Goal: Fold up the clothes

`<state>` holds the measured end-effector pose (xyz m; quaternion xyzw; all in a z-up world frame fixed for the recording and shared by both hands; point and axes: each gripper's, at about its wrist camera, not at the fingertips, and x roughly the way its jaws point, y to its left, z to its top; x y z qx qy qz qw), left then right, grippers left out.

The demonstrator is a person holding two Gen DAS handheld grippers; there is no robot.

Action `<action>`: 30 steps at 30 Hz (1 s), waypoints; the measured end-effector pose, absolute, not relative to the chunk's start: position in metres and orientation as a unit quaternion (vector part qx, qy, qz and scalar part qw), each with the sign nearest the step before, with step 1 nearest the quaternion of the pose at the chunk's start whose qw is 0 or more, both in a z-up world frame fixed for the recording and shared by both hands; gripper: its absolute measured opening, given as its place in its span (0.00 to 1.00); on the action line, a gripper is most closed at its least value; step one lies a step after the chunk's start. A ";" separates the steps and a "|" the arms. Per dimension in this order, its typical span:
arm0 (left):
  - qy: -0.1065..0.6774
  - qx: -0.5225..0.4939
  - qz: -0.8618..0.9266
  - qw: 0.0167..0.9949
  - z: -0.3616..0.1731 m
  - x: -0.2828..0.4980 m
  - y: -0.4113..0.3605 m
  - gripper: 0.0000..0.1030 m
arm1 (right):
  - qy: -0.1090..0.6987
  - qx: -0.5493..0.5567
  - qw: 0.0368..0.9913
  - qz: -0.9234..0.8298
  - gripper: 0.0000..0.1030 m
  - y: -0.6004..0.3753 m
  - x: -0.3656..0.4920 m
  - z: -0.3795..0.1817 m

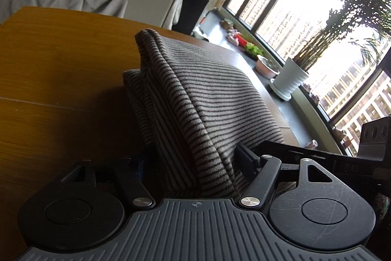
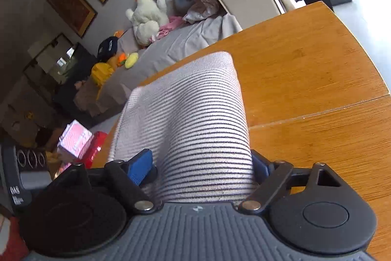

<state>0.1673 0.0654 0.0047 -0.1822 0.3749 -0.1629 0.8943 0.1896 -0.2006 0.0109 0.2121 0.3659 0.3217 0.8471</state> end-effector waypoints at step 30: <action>0.368 -0.193 -0.165 0.895 0.000 0.169 0.088 0.67 | 0.403 0.124 0.838 0.346 0.68 -0.167 0.208 -0.002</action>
